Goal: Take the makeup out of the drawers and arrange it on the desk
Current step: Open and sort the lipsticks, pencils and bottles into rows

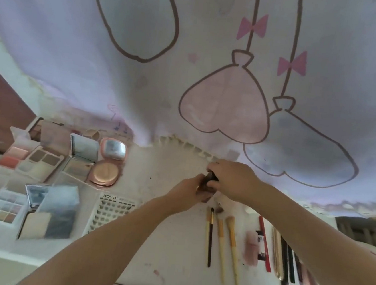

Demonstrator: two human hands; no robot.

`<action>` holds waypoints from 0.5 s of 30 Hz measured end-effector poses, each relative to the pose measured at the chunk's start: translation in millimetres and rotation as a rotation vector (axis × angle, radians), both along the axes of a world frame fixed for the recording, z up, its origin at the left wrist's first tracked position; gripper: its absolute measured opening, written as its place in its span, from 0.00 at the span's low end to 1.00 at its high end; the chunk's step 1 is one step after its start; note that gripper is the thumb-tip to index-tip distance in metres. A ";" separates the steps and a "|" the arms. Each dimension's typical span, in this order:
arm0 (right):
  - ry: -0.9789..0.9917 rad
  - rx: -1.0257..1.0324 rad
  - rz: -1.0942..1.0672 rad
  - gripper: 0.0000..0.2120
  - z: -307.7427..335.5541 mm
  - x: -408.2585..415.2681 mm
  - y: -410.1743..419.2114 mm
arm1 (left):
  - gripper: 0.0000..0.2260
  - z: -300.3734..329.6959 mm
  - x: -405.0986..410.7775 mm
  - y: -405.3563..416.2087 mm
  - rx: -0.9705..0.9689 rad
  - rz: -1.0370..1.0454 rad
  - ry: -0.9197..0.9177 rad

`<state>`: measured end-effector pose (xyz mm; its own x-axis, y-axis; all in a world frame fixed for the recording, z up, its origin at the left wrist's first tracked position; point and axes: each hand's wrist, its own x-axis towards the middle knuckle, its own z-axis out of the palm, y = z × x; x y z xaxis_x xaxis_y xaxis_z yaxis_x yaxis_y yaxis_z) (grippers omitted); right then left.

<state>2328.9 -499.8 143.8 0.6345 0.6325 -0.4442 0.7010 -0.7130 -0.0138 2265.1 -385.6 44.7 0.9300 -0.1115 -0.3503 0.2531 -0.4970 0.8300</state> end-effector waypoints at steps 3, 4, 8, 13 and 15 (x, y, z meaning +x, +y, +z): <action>0.058 0.013 0.069 0.13 15.0 -6.6 14.7 | 0.08 16.0 -30.2 32.4 0.020 0.031 -0.038; 0.070 -0.016 0.107 0.13 18.2 -10.6 20.2 | 0.08 22.6 -40.0 43.7 0.026 0.021 -0.035; 0.228 -0.025 0.176 0.15 27.7 -30.1 44.5 | 0.09 49.4 -74.2 81.0 0.088 -0.056 -0.023; 0.405 0.091 0.144 0.12 42.0 -53.1 65.3 | 0.07 72.0 -104.0 116.8 0.119 -0.126 0.023; 0.487 0.108 0.111 0.09 42.1 -62.2 70.3 | 0.06 80.1 -110.1 124.9 0.114 -0.182 0.036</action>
<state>2266.7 -429.5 185.9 0.2963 0.7431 -0.6001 0.6661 -0.6110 -0.4277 2154.9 -260.7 124.8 0.8847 -0.2343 -0.4029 0.1791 -0.6273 0.7579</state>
